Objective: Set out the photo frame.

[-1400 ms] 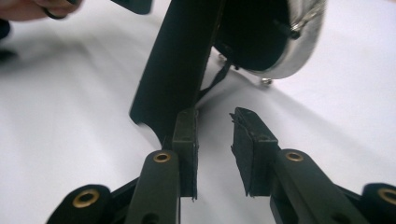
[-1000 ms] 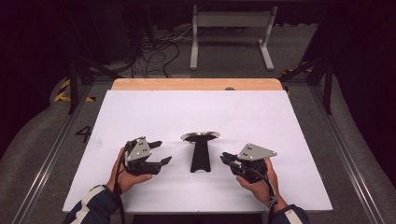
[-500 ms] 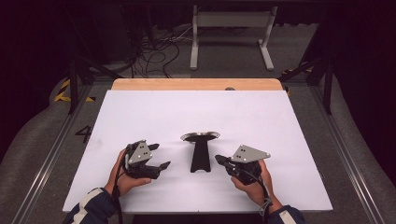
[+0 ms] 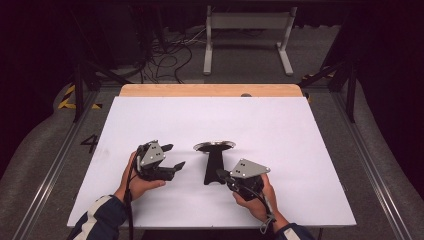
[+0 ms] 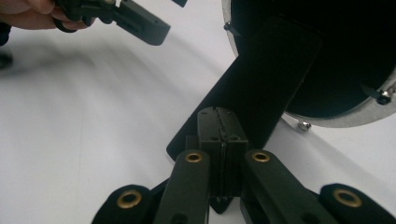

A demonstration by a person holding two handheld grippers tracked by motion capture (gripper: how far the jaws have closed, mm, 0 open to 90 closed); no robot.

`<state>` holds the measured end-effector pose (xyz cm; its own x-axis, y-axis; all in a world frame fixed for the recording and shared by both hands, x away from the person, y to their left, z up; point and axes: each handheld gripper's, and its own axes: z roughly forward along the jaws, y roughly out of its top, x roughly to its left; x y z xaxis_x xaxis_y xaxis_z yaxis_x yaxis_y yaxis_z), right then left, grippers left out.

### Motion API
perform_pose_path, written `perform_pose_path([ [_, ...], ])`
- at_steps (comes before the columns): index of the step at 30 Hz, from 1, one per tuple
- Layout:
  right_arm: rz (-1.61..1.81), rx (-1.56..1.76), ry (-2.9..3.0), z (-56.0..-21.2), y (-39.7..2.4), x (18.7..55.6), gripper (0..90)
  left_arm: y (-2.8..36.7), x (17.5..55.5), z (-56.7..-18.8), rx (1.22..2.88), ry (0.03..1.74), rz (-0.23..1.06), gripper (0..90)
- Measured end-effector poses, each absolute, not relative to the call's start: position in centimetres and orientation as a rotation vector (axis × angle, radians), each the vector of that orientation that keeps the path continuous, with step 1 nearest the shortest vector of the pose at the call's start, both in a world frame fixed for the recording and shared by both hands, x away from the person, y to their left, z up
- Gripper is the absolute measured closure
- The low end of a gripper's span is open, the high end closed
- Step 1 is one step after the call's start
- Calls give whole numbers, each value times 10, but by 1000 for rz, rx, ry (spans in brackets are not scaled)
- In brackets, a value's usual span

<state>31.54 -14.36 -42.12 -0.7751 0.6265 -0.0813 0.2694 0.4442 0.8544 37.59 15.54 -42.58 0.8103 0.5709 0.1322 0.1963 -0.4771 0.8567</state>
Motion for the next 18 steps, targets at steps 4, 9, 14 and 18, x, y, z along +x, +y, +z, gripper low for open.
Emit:
perform_pose_path([
  [4,1278,763,2271,-424,-134,314,900,149,382,-415,2000,550,498,300],
  [9,1269,737,2263,-425,-117,312,900,137,388,-411,1986,521,469,307],
  [14,1242,720,2281,-432,-100,314,900,123,396,-415,2007,506,454,313],
  [18,1192,721,2294,-442,-89,317,900,113,405,-422,2010,506,425,370],
])
